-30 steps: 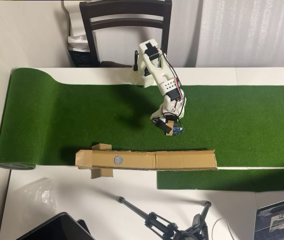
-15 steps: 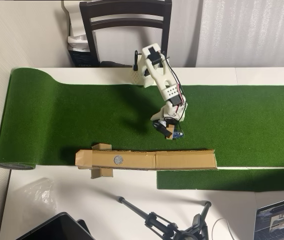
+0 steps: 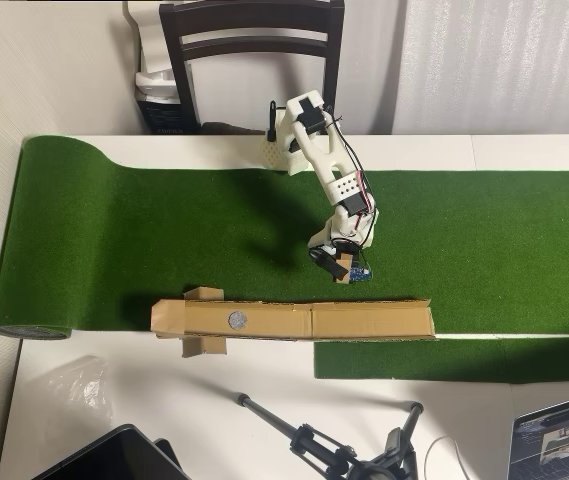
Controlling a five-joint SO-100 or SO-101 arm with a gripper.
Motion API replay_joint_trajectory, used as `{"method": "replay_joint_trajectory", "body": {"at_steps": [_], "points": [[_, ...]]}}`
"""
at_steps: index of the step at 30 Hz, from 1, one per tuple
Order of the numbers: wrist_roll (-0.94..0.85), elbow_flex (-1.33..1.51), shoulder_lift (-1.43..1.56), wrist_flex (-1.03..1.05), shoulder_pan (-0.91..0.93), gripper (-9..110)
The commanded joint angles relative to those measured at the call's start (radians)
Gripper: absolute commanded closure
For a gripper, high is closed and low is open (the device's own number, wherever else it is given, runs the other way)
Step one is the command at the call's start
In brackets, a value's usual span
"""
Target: Pick up the golf ball and place it on the gray mark at the back.
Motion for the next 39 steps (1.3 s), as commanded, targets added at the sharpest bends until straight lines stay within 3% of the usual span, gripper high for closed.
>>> {"method": "replay_joint_trajectory", "body": {"at_steps": [1,14,22,39], "points": [[-0.002,-0.081,0.008,-0.009,0.002,57],[-0.014,-0.118,-0.064,-0.005,0.000,57],[-0.041,-0.268,-0.156,0.156,0.003,57],[-0.041,-0.285,-0.169,0.199,-0.031,58]]}}
